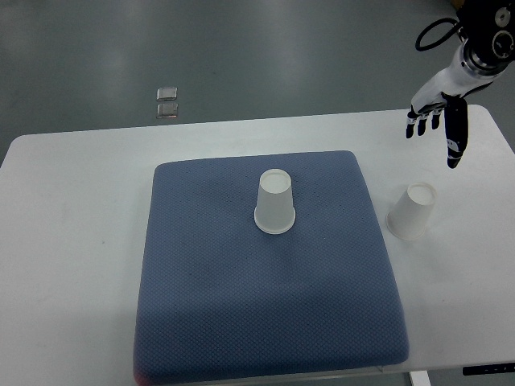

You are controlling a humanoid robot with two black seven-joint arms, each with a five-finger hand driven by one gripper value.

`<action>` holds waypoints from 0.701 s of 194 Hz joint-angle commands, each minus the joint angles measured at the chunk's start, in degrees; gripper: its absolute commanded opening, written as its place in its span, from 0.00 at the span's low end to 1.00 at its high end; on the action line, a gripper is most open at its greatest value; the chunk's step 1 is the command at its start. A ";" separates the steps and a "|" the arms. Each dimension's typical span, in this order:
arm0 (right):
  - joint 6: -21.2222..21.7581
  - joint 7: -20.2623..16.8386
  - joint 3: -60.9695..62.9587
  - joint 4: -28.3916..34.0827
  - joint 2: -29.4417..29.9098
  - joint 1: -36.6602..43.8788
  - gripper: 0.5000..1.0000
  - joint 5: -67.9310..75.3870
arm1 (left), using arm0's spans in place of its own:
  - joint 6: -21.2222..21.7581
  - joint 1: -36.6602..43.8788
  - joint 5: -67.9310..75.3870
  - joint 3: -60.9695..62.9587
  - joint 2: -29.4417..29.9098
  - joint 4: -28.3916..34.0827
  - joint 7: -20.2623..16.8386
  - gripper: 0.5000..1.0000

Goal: Stack paper cups
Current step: 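Raise the right hand and swing it over the second white paper cup, then lower the right hand and close its fingers around the white paper cup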

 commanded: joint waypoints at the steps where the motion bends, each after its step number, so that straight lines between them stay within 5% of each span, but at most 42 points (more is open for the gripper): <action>1: -2.58 0.00 0.36 -2.10 0.38 -4.13 0.83 -0.23 | 0.09 0.05 0.01 -0.13 0.00 0.08 0.00 1.00; 136: -13.48 -4.13 0.97 -5.80 1.00 -17.49 0.82 3.02 | 0.09 0.67 -0.08 -0.04 0.00 0.17 0.00 1.00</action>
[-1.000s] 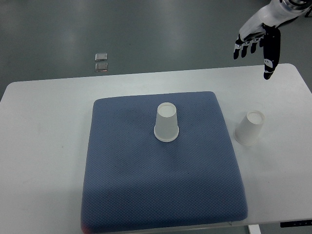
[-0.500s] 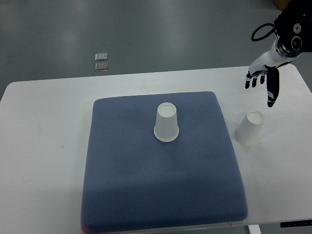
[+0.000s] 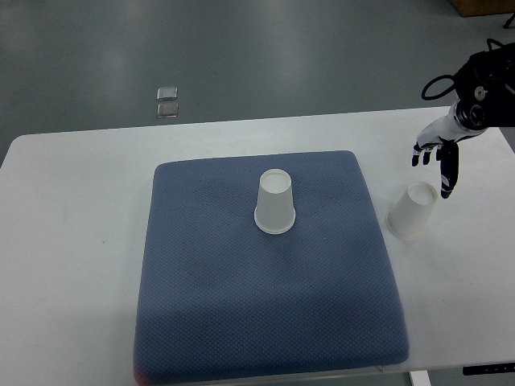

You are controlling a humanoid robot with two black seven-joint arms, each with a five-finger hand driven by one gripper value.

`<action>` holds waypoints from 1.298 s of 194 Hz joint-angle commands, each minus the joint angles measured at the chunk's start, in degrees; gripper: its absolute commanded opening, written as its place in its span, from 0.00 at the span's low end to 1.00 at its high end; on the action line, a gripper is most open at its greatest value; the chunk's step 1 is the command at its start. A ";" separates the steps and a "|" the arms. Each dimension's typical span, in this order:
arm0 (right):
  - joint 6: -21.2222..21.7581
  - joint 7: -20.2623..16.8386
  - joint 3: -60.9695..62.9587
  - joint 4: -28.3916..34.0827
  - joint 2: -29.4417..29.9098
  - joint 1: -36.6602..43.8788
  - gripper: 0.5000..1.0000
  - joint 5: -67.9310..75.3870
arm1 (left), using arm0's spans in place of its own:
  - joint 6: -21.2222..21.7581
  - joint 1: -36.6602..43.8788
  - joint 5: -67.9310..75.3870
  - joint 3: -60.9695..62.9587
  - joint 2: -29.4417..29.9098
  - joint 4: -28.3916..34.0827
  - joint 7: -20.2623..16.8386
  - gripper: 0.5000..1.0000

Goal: Stack paper cups
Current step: 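Lower the right hand and close its fingers around the white paper cup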

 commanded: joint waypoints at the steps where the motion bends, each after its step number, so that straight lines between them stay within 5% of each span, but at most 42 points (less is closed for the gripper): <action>1: -1.98 -0.17 -0.16 -0.20 0.21 -1.52 0.82 0.59 | -0.01 0.02 0.01 0.00 0.00 -0.01 0.00 1.00; 83: -6.91 -0.17 -0.07 -2.39 1.35 -6.79 0.82 0.76 | -0.01 0.02 0.01 0.00 0.00 -0.01 0.00 1.00; 252: -9.81 -0.17 0.11 -3.80 2.93 -9.95 0.73 0.85 | -0.01 0.02 0.01 -0.09 0.00 0.08 0.00 1.00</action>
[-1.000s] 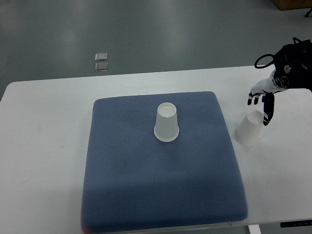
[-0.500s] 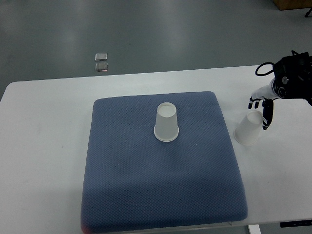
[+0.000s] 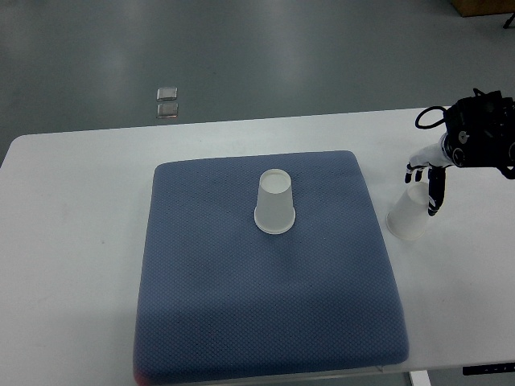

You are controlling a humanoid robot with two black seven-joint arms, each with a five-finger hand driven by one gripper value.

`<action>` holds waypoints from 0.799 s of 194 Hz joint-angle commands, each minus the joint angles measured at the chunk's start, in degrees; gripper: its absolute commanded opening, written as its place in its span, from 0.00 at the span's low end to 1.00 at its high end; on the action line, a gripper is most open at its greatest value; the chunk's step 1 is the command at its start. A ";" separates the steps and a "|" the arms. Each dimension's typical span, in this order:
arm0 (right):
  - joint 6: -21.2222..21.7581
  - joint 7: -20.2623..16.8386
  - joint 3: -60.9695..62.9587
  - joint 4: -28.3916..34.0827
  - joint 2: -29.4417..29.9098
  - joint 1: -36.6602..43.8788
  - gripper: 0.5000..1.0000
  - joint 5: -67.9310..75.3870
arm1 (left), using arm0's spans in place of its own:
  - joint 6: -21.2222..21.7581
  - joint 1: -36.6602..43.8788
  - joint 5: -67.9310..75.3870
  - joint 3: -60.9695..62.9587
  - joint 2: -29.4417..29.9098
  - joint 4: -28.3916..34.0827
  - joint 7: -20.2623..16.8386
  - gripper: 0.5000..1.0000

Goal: Stack paper cups
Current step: 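Lower the right hand and close its fingers around the white paper cup, then lift the held cup and carry it over the cup on the pad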

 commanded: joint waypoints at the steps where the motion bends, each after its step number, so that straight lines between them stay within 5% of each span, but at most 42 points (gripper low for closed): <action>1: -0.69 0.00 -0.08 -0.23 0.00 -0.66 0.73 0.00 | -0.01 0.00 0.00 0.00 0.00 0.00 0.00 1.00; 57: -0.95 0.00 -0.08 -0.32 0.09 -1.10 0.57 0.00 | 0.08 0.09 0.00 0.00 0.00 0.00 0.00 1.00; 83: -0.95 0.09 -0.08 -0.32 0.53 -1.10 0.32 0.00 | 0.08 0.00 0.00 0.00 0.00 0.00 0.00 1.00; 155: 1.95 0.00 -1.22 2.41 -1.75 6.81 0.31 -0.27 | 0.08 0.00 0.00 0.00 0.00 0.00 0.00 1.00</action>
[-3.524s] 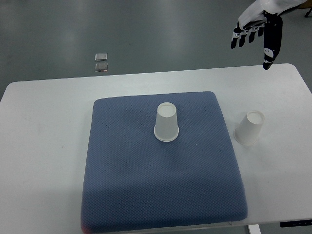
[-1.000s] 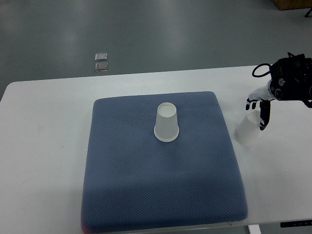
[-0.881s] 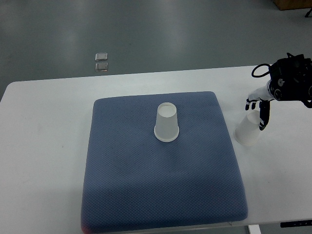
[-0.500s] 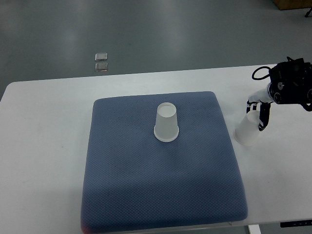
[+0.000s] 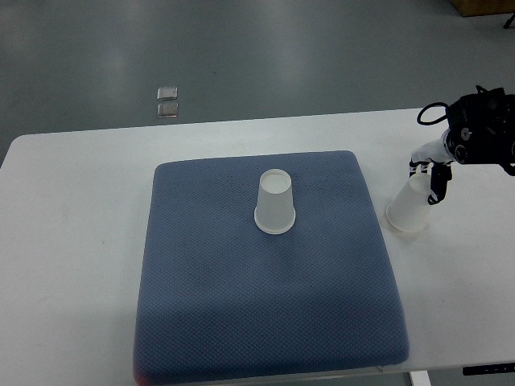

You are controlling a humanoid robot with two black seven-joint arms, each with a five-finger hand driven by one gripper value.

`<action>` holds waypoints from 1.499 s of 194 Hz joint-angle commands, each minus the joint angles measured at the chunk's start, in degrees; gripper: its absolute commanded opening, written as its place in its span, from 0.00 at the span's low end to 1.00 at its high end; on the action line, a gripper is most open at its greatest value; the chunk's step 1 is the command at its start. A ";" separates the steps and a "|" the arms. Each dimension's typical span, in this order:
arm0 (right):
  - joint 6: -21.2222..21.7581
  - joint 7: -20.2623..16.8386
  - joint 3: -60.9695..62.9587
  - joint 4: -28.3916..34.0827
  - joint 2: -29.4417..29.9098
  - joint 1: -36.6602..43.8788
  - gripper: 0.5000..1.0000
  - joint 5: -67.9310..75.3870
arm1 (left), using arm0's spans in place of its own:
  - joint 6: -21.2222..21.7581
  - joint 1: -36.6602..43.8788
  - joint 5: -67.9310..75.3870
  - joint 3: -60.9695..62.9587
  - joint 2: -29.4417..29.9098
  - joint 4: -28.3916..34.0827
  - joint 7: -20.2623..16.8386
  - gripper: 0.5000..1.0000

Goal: Stack paper cups
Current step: 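Lift the held cup and carry it over the cup on the pad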

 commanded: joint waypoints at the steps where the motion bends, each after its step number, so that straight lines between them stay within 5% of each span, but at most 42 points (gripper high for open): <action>1: 1.86 0.00 -0.63 1.95 -1.36 4.51 0.31 -0.07 | 0.02 0.00 0.00 0.09 0.00 0.00 0.00 1.00; 106: 23.13 0.09 -3.44 9.69 -9.28 38.09 0.31 -2.09 | -0.07 -0.09 0.00 0.18 0.00 -0.61 0.00 1.00; 192: 24.10 0.00 4.12 9.95 -1.63 39.76 0.32 0.98 | -0.07 -0.09 0.00 0.18 0.00 -0.61 0.00 1.00; 230: 24.72 0.00 7.37 8.46 8.74 41.96 0.32 9.33 | -0.07 -0.09 0.00 0.18 0.00 -0.61 0.00 1.00; 291: 23.75 0.09 11.68 3.62 16.12 38.00 0.32 11.53 | -0.07 -0.17 0.00 0.00 0.00 -0.44 0.00 1.00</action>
